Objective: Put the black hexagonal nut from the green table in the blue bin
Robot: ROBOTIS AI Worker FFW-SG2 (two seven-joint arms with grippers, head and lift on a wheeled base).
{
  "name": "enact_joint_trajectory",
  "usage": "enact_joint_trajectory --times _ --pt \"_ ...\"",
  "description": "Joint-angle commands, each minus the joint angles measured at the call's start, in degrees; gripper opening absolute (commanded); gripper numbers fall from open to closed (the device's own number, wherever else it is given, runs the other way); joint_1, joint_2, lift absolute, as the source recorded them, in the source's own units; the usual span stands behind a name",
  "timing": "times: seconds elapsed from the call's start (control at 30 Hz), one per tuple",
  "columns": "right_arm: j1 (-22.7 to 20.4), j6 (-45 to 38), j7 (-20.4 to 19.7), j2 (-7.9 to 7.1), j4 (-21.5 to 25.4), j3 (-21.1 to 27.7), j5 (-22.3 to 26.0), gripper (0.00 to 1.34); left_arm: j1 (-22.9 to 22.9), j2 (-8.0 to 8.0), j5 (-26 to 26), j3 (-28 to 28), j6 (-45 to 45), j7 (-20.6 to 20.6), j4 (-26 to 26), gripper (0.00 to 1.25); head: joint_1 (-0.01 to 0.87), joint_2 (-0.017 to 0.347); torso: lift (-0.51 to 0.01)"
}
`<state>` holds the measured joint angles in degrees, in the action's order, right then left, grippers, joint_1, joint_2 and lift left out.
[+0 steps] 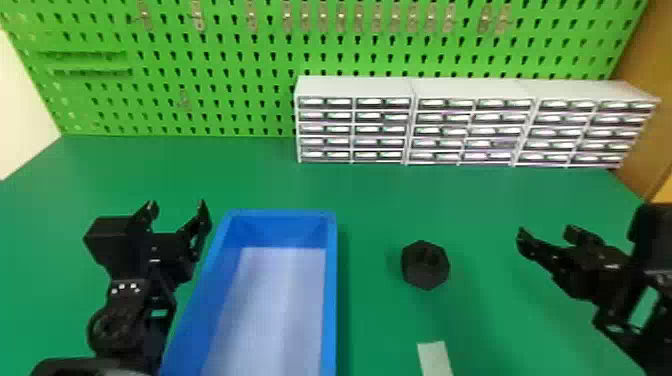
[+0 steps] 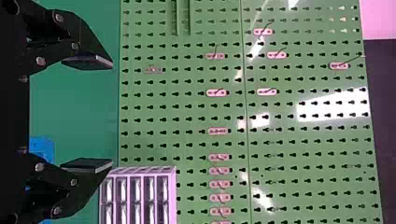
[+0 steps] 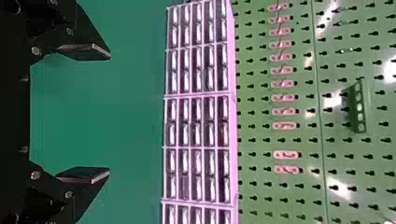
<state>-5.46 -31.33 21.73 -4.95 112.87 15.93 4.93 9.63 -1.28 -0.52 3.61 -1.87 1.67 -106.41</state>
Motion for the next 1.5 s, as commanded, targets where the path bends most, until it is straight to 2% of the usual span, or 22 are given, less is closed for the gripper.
enact_joint_trajectory --times 0.0,0.33,0.5,0.8,1.47 --pt "1.59 -4.17 3.23 -1.29 -0.02 -0.19 -0.10 0.94 -0.22 -0.04 -0.09 -0.18 0.02 0.00 0.15 0.75 0.657 0.057 -0.095" --pt "4.84 -9.27 11.75 -1.82 -0.02 -1.60 -1.94 0.94 -0.31 -0.04 -0.18 -0.27 0.02 0.00 0.24 0.75 0.657 0.057 -0.095" --pt "5.90 -11.82 14.65 -2.26 -0.02 -2.21 -2.29 0.94 -0.31 0.05 -0.18 -0.27 0.02 0.00 0.32 0.75 0.657 0.057 -0.095" --pt "8.27 -16.74 20.72 -3.23 -0.20 -4.32 -6.95 0.94 -0.49 0.05 -0.18 -0.27 0.02 0.00 0.41 0.75 0.657 0.057 -0.095" --pt "9.94 -19.47 26.08 -3.58 -1.52 -5.47 -9.76 0.94 -0.66 -0.04 -0.18 -0.53 0.02 0.00 0.59 0.75 0.657 0.057 -0.095"
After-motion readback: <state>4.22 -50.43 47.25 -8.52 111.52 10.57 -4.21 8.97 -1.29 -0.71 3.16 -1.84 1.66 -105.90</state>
